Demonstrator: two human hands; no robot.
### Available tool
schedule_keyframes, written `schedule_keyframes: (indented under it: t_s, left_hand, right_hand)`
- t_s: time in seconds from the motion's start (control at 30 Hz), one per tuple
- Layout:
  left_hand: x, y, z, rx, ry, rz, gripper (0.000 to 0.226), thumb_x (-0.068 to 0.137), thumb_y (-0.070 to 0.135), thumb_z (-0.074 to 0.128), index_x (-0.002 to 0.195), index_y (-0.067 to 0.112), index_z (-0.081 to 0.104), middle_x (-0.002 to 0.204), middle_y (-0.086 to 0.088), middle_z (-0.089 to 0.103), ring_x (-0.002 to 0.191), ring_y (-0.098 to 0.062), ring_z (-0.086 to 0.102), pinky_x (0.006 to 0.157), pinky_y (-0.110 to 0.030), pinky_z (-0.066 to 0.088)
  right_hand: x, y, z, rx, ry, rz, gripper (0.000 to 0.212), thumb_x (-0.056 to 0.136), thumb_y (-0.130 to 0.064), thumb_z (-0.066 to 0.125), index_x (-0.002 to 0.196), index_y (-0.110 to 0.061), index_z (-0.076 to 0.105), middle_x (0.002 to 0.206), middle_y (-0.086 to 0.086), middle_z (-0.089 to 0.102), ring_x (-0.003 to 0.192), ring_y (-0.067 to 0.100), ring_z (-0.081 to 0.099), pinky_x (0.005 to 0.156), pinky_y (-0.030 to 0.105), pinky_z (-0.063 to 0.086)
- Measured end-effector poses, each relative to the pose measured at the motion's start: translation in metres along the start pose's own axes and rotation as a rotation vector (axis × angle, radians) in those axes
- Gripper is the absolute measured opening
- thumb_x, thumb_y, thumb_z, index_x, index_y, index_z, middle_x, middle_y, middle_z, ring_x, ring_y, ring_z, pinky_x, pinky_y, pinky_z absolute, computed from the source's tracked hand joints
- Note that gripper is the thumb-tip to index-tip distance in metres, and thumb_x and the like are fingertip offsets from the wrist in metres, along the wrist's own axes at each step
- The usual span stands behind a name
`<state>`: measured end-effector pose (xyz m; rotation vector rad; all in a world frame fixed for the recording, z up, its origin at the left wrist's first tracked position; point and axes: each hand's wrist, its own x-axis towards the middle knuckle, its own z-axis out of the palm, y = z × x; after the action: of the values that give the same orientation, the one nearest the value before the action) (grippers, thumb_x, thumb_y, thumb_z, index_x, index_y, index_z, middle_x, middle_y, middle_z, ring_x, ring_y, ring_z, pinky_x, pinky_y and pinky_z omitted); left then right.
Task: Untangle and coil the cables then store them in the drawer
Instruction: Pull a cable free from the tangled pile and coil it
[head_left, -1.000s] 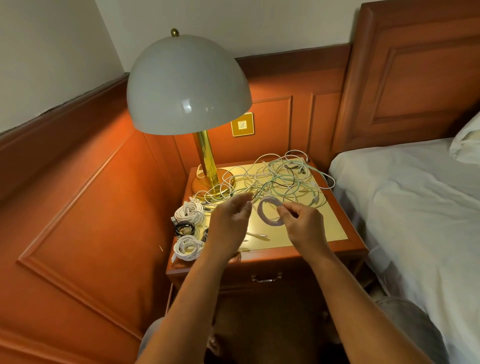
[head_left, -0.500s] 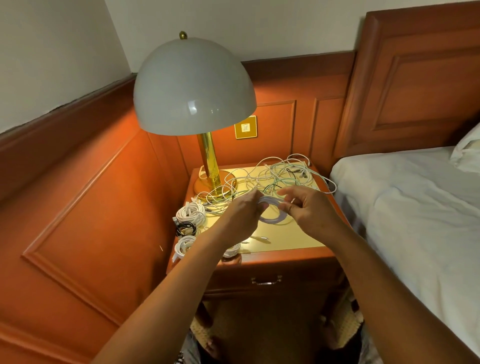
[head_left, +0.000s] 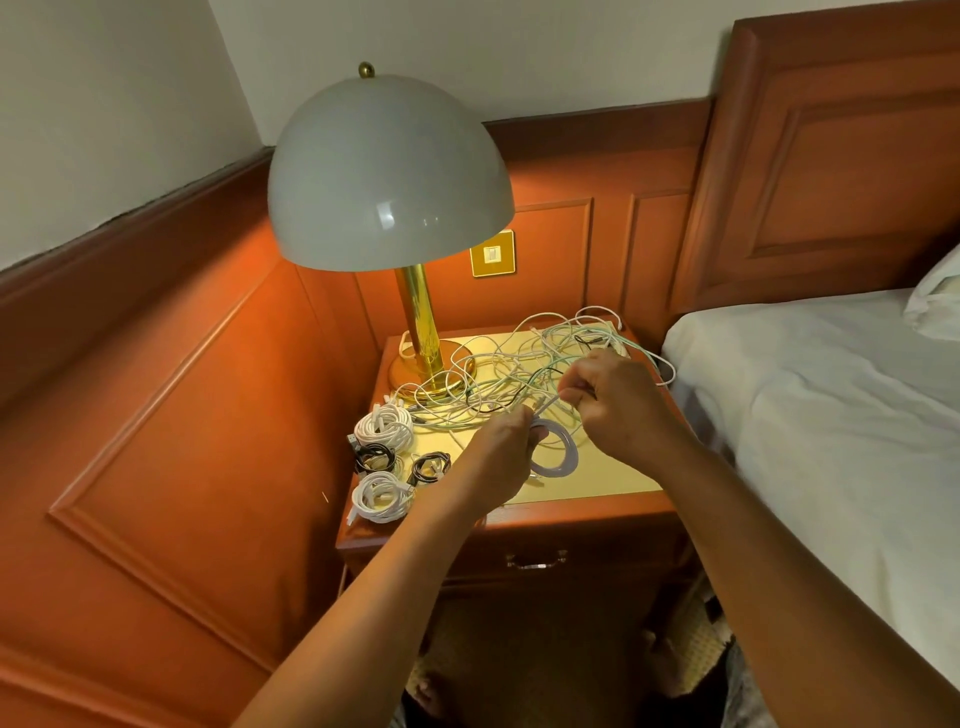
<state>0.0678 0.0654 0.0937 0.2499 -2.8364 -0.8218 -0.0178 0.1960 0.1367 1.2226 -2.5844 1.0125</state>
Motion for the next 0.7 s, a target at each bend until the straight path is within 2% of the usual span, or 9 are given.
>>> schedule_keyframes:
  t_s: [0.1, 0.2, 0.3, 0.43, 0.47, 0.53, 0.6, 0.7]
  left_hand:
    - [-0.001, -0.001, 0.001, -0.006, -0.006, -0.049, 0.016, 0.103, 0.015, 0.039, 0.100, 0.004, 0.052, 0.090, -0.010, 0.053, 0.073, -0.020, 0.044, 0.061, -0.028, 0.033]
    - [0.000, 0.001, 0.002, -0.050, 0.028, -0.076, 0.014, 0.103, 0.014, 0.040, 0.094, 0.010, 0.049, 0.088, -0.009, 0.053, 0.071, -0.020, 0.041, 0.059, -0.029, 0.032]
    - [-0.001, 0.003, 0.000, -0.071, 0.122, -0.063, 0.014, 0.103, 0.013, 0.042, 0.091, 0.012, 0.049, 0.084, -0.008, 0.053, 0.067, -0.019, 0.041, 0.054, -0.022, 0.030]
    - [0.000, 0.008, 0.005, -0.102, 0.209, -0.045, 0.018, 0.101, 0.010, 0.043, 0.100, -0.003, 0.056, 0.084, -0.008, 0.053, 0.067, -0.021, 0.044, 0.051, -0.015, 0.030]
    - [-0.001, 0.010, 0.006, -0.113, 0.218, -0.041, 0.018, 0.101, 0.009, 0.043, 0.100, -0.004, 0.056, 0.084, -0.008, 0.054, 0.066, -0.020, 0.043, 0.051, -0.015, 0.031]
    - [0.000, 0.013, 0.008, -0.125, 0.235, -0.028, 0.017, 0.101, 0.008, 0.043, 0.101, -0.003, 0.057, 0.085, -0.012, 0.057, 0.065, -0.019, 0.045, 0.052, -0.016, 0.031]
    - [0.001, 0.013, 0.010, -0.125, 0.247, -0.026, 0.018, 0.101, 0.008, 0.043, 0.102, -0.003, 0.057, 0.089, -0.017, 0.062, 0.069, -0.023, 0.049, 0.058, -0.026, 0.035]
    - [0.002, 0.013, 0.010, -0.110, 0.249, -0.024, 0.019, 0.102, 0.010, 0.042, 0.103, -0.003, 0.057, 0.092, -0.019, 0.063, 0.073, -0.029, 0.053, 0.063, -0.033, 0.040]
  right_hand:
    - [-0.005, 0.001, 0.005, 0.049, 0.041, 0.039, 0.011, 0.092, -0.004, 0.062, 0.099, -0.004, 0.071, 0.101, 0.010, 0.066, 0.086, 0.014, 0.055, 0.067, 0.015, 0.041]
    - [-0.010, 0.004, 0.007, 0.087, 0.082, 0.077, 0.012, 0.093, -0.008, 0.061, 0.101, -0.005, 0.070, 0.101, 0.009, 0.066, 0.087, 0.014, 0.057, 0.068, 0.017, 0.044]
    - [-0.013, 0.012, 0.005, 0.082, 0.021, 0.101, 0.015, 0.095, -0.006, 0.058, 0.106, -0.006, 0.069, 0.105, 0.008, 0.063, 0.090, 0.015, 0.056, 0.068, 0.013, 0.042]
    - [-0.011, 0.022, 0.005, -0.050, -0.015, 0.092, 0.018, 0.091, -0.002, 0.061, 0.106, -0.009, 0.070, 0.106, 0.007, 0.065, 0.096, 0.021, 0.059, 0.083, 0.036, 0.053]
    - [-0.011, 0.023, 0.005, -0.048, 0.006, 0.090, 0.018, 0.091, -0.002, 0.061, 0.105, -0.009, 0.070, 0.106, 0.008, 0.066, 0.096, 0.021, 0.059, 0.083, 0.036, 0.054]
    - [-0.011, 0.023, 0.005, 0.003, 0.053, 0.089, 0.017, 0.093, -0.001, 0.059, 0.106, -0.007, 0.069, 0.106, 0.009, 0.067, 0.092, 0.017, 0.058, 0.075, 0.024, 0.051]
    - [-0.011, 0.023, 0.005, 0.078, 0.083, 0.100, 0.016, 0.095, -0.004, 0.057, 0.107, -0.007, 0.067, 0.102, 0.006, 0.067, 0.088, 0.013, 0.057, 0.069, 0.015, 0.046]
    - [-0.009, 0.025, 0.005, 0.225, 0.083, 0.159, 0.019, 0.095, -0.002, 0.055, 0.107, -0.009, 0.068, 0.092, -0.005, 0.064, 0.078, 0.007, 0.059, 0.071, 0.016, 0.050]
